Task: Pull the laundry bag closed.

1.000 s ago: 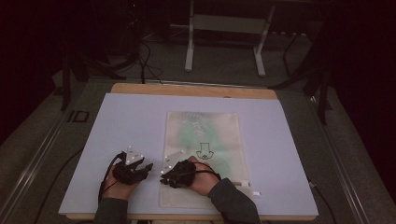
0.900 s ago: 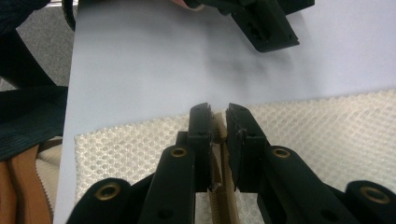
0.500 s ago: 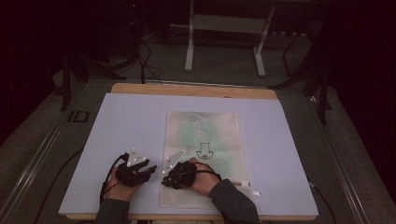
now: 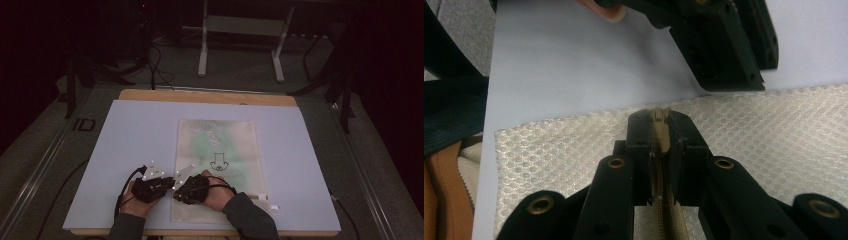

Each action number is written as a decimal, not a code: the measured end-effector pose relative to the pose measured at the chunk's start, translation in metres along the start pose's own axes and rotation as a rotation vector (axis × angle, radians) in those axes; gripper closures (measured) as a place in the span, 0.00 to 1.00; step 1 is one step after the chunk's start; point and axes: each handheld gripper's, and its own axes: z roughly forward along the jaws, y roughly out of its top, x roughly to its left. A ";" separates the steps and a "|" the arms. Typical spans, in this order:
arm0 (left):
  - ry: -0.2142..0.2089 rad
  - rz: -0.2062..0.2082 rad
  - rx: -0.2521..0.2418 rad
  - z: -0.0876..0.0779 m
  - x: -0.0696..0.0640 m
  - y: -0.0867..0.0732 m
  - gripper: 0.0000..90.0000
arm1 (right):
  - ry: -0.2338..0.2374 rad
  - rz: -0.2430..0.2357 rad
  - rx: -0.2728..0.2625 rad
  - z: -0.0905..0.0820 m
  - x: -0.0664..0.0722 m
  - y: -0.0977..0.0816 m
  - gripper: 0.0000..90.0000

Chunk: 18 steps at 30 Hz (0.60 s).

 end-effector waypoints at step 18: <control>-0.045 0.042 0.067 0.011 -0.007 0.002 0.95 | 0.002 0.003 -0.017 0.000 0.001 -0.003 0.90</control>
